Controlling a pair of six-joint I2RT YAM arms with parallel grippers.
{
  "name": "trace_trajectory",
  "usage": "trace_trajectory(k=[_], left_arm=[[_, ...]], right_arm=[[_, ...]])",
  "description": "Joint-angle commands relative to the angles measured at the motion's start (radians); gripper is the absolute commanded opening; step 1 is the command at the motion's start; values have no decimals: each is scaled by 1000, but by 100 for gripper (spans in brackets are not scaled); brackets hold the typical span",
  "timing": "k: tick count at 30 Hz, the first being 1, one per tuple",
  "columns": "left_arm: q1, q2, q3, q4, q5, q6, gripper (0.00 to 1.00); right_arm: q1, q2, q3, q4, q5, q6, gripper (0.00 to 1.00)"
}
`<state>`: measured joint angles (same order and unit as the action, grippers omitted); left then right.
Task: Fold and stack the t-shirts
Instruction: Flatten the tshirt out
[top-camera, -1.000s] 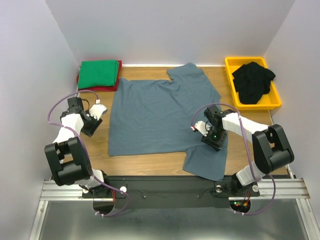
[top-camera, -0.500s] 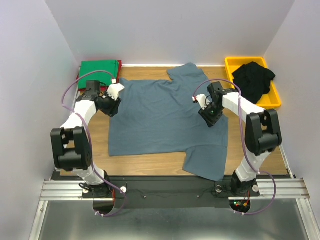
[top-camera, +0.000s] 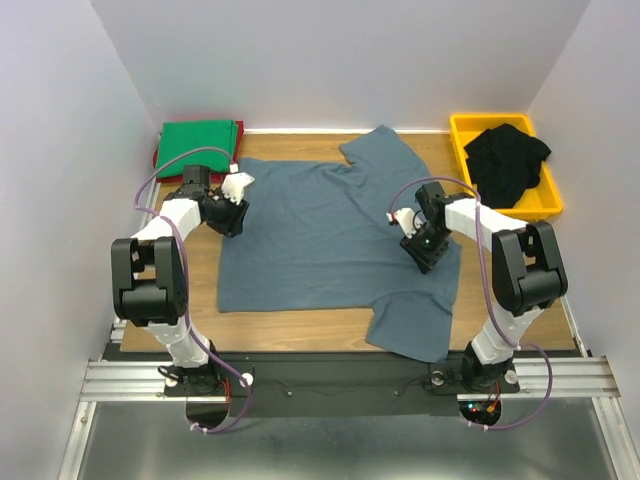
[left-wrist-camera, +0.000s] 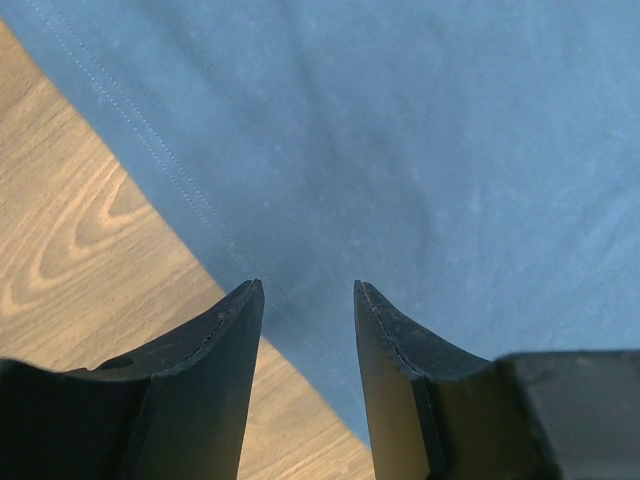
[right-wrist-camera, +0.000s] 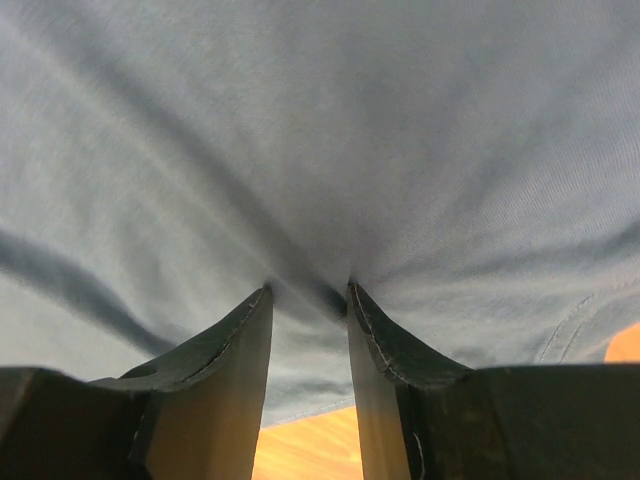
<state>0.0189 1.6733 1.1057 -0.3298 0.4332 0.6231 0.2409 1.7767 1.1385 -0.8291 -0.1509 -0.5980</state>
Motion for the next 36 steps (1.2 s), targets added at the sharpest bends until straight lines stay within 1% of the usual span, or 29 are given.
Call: trace_trajectory(k=[1, 4, 8, 10, 13, 17, 20, 22, 23, 25, 26, 28, 29, 30, 31, 32, 33, 34, 35, 36], left_arm=[[-11, 31, -4, 14, -8, 1, 53], [-16, 48, 2, 8, -19, 10, 52], [-16, 45, -29, -18, -31, 38, 52], [-16, 36, -50, -37, -40, 52, 50], [-16, 8, -131, -89, -77, 87, 48], [-16, -26, -202, -132, -129, 116, 44], [-16, -58, -207, -167, -137, 141, 42], [-4, -81, -182, -184, -139, 162, 43], [3, -86, -137, -198, -123, 171, 47], [21, -87, -71, -215, -88, 185, 53], [27, -83, 6, -235, -36, 188, 57], [32, -63, 83, -242, 14, 182, 59], [32, -57, 148, -233, 59, 167, 64], [32, -44, 178, -223, 84, 152, 67], [32, -40, 204, -206, 100, 138, 68], [32, -35, 244, -157, 114, 118, 69], [33, -32, 259, -123, 139, 75, 70], [33, -29, 270, -86, 147, 49, 71], [32, -26, 288, -8, 153, 27, 72], [32, -23, 298, 29, 154, 6, 73]], right_arm=[[41, -16, -94, -96, -21, -28, 41], [93, -37, -131, -137, -39, -36, 41], [147, -65, -163, -203, -84, -51, 41], [149, -69, -164, -223, -99, -63, 41], [150, -94, -157, -214, -67, -62, 42], [135, -103, -120, -209, -49, -59, 44], [114, -128, -70, -214, -49, -60, 46], [63, -151, -22, -219, -81, -54, 49], [45, -154, 37, -217, -91, -52, 52], [-18, -143, 119, -216, -130, -48, 53], [-40, -120, 204, -197, -144, -36, 54], [-90, -79, 283, -170, -164, 7, 54], [-103, -28, 328, -132, -162, 29, 54], [-113, -4, 401, -110, -159, 50, 54], [-123, 21, 444, -90, -153, 69, 54], [-135, 51, 479, -35, -139, 117, 54], [-140, 79, 512, -9, -125, 141, 53], [-153, 145, 596, 5, -116, 173, 53], [-158, 176, 631, 46, -110, 196, 52], [-166, 205, 674, 64, -104, 217, 52]])
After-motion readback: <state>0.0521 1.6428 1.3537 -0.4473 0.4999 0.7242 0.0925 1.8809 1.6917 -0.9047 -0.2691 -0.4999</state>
